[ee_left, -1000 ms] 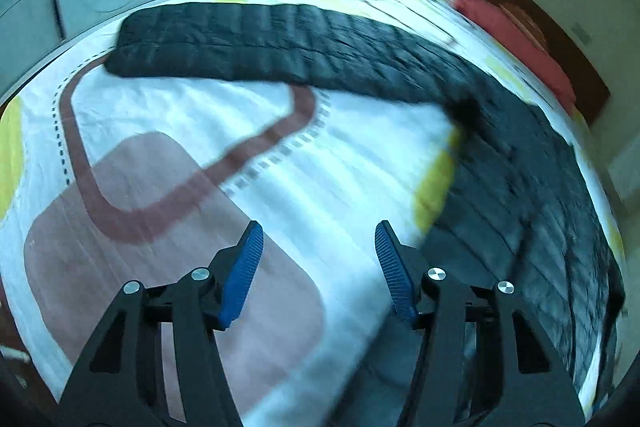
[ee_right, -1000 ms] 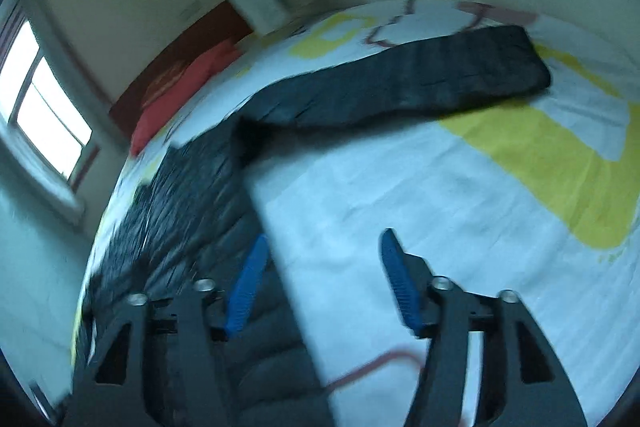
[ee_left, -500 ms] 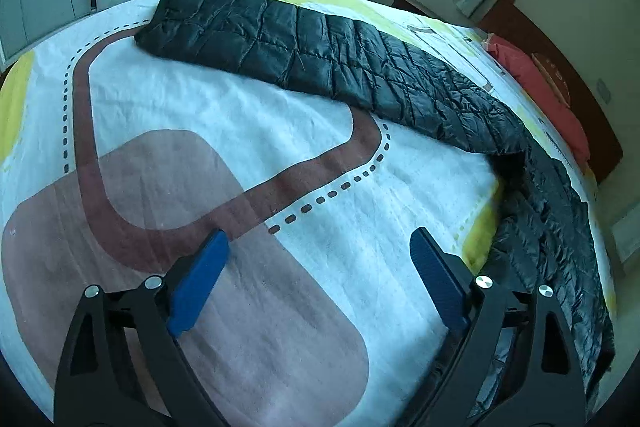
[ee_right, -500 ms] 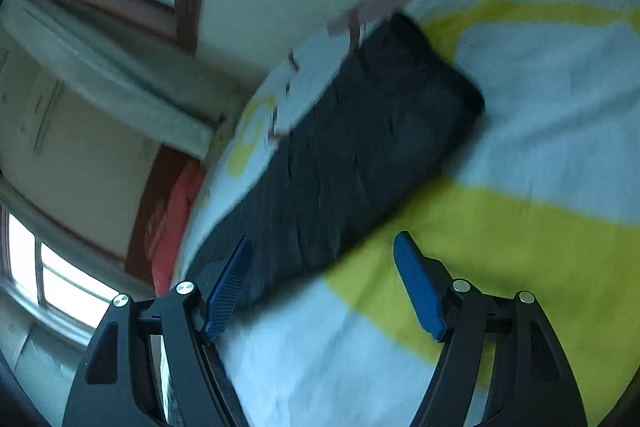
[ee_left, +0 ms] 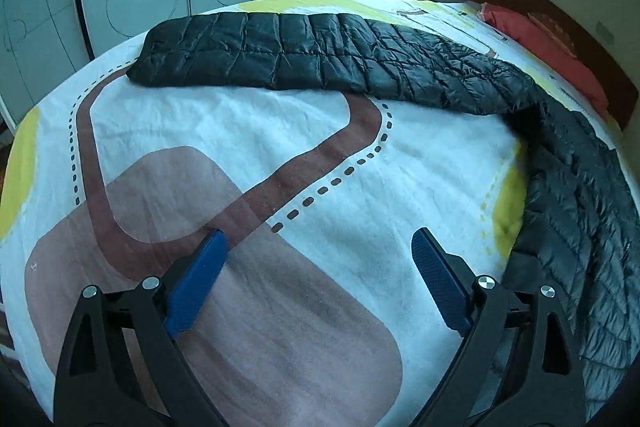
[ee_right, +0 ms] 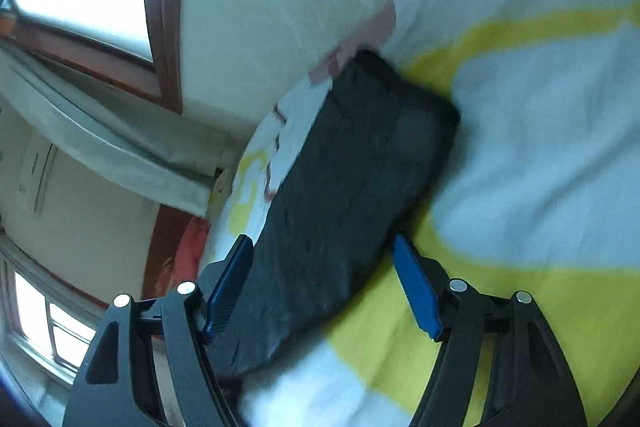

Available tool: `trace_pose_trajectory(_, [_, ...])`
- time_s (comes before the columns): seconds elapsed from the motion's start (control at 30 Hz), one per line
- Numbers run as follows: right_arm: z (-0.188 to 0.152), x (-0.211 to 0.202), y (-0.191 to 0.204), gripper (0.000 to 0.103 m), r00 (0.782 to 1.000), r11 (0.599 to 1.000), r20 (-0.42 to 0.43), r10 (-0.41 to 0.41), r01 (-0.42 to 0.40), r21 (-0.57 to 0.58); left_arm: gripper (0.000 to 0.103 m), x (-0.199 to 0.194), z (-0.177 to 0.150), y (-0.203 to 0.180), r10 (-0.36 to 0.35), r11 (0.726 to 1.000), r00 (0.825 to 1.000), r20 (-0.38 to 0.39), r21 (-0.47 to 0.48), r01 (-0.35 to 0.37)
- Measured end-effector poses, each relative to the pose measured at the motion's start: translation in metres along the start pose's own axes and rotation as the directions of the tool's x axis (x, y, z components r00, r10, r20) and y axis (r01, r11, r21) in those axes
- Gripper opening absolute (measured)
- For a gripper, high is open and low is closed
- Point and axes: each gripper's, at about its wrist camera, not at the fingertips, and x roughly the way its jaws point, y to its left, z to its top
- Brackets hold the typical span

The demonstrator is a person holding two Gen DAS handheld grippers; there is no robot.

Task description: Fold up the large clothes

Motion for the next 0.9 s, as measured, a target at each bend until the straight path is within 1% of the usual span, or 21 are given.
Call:
trace_pose_trajectory(0.07, [0.008, 0.003, -0.004, 0.071, 0.999, 1.000, 0.034, -0.018, 0.018, 0.004, 0.093, 0.002, 0.001, -0.001, 0.012, 1.000, 1.000, -0.005, 0.009, -0.012])
trace_pose_trajectory(0.13, [0.021, 0.002, -0.015, 0.071, 0.993, 0.995, 0.116, -0.013, 0.001, 0.099, 0.093, 0.002, 0.001, 0.000, 0.005, 1.000, 1.000, -0.002, 0.005, -0.005])
trace_pose_trajectory(0.17, [0.028, 0.003, -0.017, 0.071, 0.989, 0.992, 0.146, -0.023, 0.004, 0.125, 0.093, 0.002, 0.000, 0.000, -0.001, 1.000, 1.000, 0.000, 0.001, 0.001])
trace_pose_trajectory(0.27, [0.038, 0.014, -0.011, 0.069, 0.987, 0.994, 0.144, -0.071, 0.058, 0.088, 0.093, 0.002, -0.002, 0.002, -0.010, 1.000, 1.000, 0.006, -0.008, 0.010])
trace_pose_trajectory(0.3, [0.038, 0.018, -0.007, 0.058, 0.985, 0.993, 0.130, -0.110, 0.103, 0.059, 0.093, 0.003, -0.002, 0.002, -0.008, 1.000, 1.000, 0.007, -0.006, 0.008])
trace_pose_trajectory(0.33, [0.038, 0.022, -0.005, 0.037, 0.987, 0.993, 0.112, -0.119, 0.117, 0.027, 0.094, 0.004, -0.002, 0.001, -0.003, 1.000, 1.000, 0.007, 0.000, 0.003])
trace_pose_trajectory(0.37, [0.038, 0.030, -0.005, 0.025, 0.993, 0.995, 0.066, -0.101, 0.101, 0.001, 0.094, 0.004, -0.002, -0.001, 0.002, 1.000, 1.000, 0.006, 0.005, -0.002])
trace_pose_trajectory(0.4, [0.038, 0.033, -0.005, 0.011, 0.994, 0.995, 0.044, -0.104, 0.104, -0.001, 0.094, 0.004, -0.002, -0.002, 0.008, 1.000, 1.000, 0.005, 0.010, -0.009])
trace_pose_trajectory(0.43, [0.037, 0.032, -0.004, 0.011, 0.994, 0.995, 0.044, -0.102, 0.102, -0.007, 0.094, 0.004, -0.001, -0.002, 0.010, 1.000, 1.000, 0.005, 0.012, -0.011])
trace_pose_trajectory(0.5, [0.034, 0.026, 0.009, 0.011, 0.994, 0.994, 0.058, -0.089, 0.092, -0.063, 0.094, 0.005, 0.001, -0.001, 0.005, 1.000, 1.000, 0.006, 0.007, -0.005])
trace_pose_trajectory(0.57, [0.028, 0.024, 0.033, 0.011, 0.996, 0.988, 0.059, -0.062, 0.070, -0.137, 0.094, 0.006, 0.002, 0.001, -0.003, 1.000, 1.000, 0.009, -0.004, 0.003])
trace_pose_trajectory(0.67, [0.010, 0.018, 0.079, 0.011, 0.999, 0.969, 0.035, 0.003, 0.006, -0.247, 0.096, 0.008, 0.003, 0.001, -0.006, 1.000, 1.000, 0.007, 0.000, 0.006])
trace_pose_trajectory(0.77, [-0.021, 0.013, 0.125, 0.011, 0.997, 0.935, -0.015, 0.071, -0.072, -0.347, 0.098, 0.010, 0.003, -0.002, 0.000, 1.000, 1.000, 0.000, 0.012, 0.000])
trace_pose_trajectory(0.9, [-0.075, 0.016, 0.184, 0.011, 0.986, 0.873, -0.108, 0.123, -0.160, -0.462, 0.100, 0.014, 0.003, -0.006, 0.015, 0.999, 1.000, -0.008, 0.033, -0.015])
